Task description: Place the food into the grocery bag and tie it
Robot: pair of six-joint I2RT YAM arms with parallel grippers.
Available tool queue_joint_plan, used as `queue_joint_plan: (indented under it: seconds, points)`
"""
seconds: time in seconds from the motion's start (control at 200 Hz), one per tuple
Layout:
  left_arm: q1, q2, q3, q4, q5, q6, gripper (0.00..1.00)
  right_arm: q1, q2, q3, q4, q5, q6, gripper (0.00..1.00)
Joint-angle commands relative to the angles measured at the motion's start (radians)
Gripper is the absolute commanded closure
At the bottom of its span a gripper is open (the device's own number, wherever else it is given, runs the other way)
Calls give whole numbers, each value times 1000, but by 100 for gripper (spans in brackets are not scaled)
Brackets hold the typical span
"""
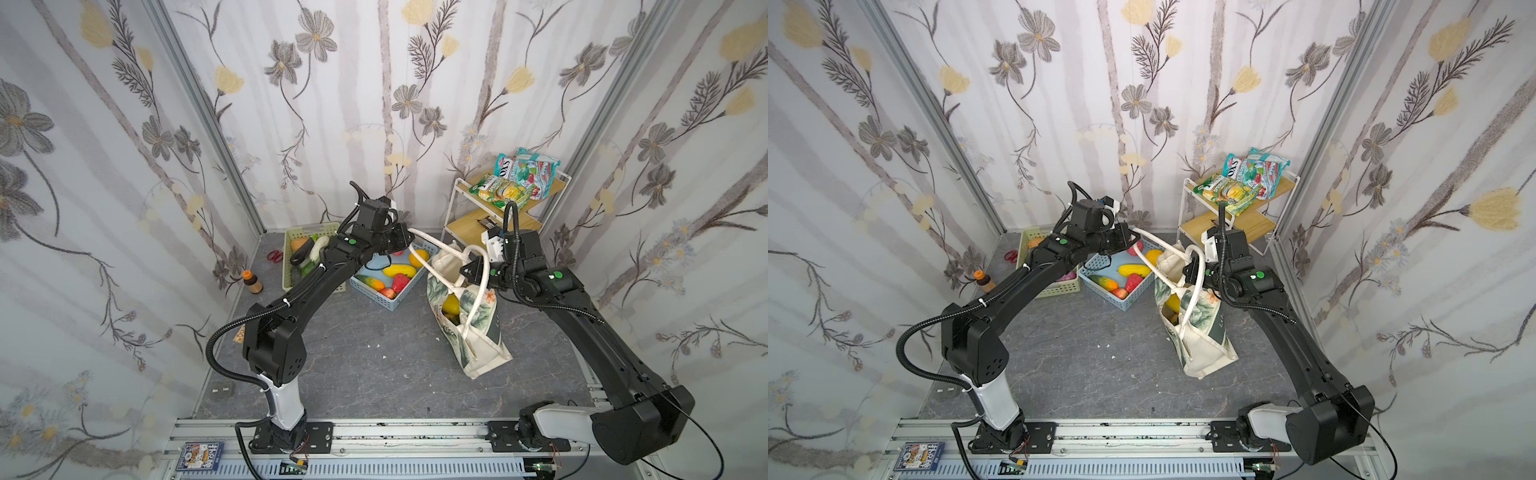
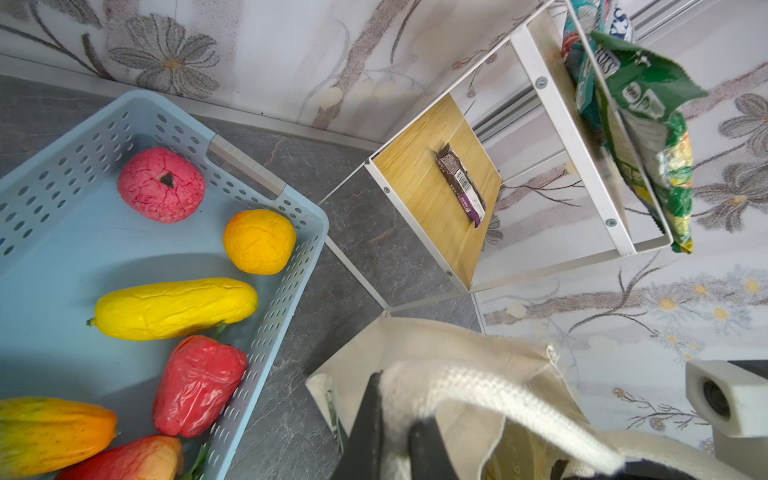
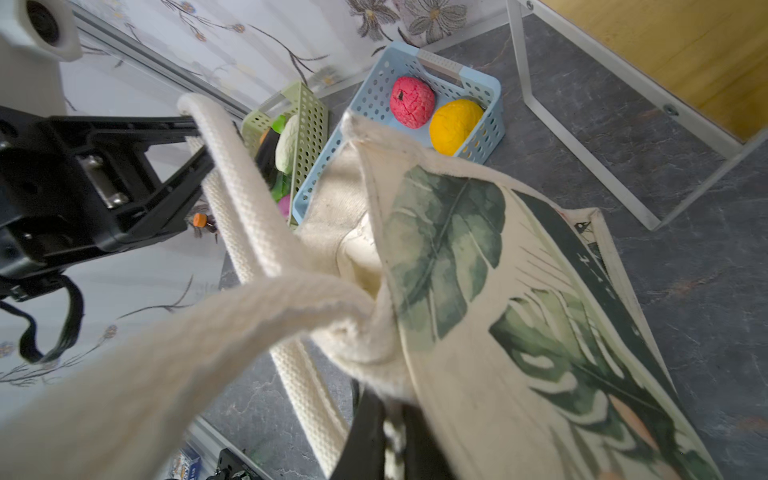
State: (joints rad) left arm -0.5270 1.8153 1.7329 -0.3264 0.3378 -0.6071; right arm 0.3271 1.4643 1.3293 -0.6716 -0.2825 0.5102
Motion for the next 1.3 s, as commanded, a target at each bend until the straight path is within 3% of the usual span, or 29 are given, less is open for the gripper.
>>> queue_joint_plan:
  seconds: [0.0, 0.13, 0.235, 0.32, 0.485, 0.625, 0.779, 1.054, 1.179, 1.294]
  points:
    - [27, 4, 25, -30, -149, 12, 98, -7, 2, 21, -168, 123, -56, 100]
    - [1, -12, 27, 12, 115, 3, 81, -7, -33, -10, -35, 14, 15, 100]
    - [-52, -35, 27, 29, 288, -1, 81, 5, -38, -13, 74, -71, 83, 100]
    - [-82, -53, 12, 57, 362, -40, 86, 9, -37, 0, 113, -94, 126, 63]
    - [-91, -80, -18, 86, 343, -105, 93, -13, -65, 23, 100, -87, 147, 47]
    - [-112, -82, 1, 90, 331, -111, 94, -45, -59, 53, -29, -91, 86, 39]
    - [-168, -63, 48, 41, 293, -73, 94, -54, -100, 60, -128, -64, 3, 39]
    - [-192, -16, 79, -29, 199, -84, 97, -53, -154, 33, -182, -188, -161, 36]
    - [-193, 13, 150, -84, 186, -55, 98, -53, -161, -12, -204, -156, -132, 33]
    - [-189, 7, 167, -96, 163, -61, 100, -63, -212, -109, -106, -87, -8, 22]
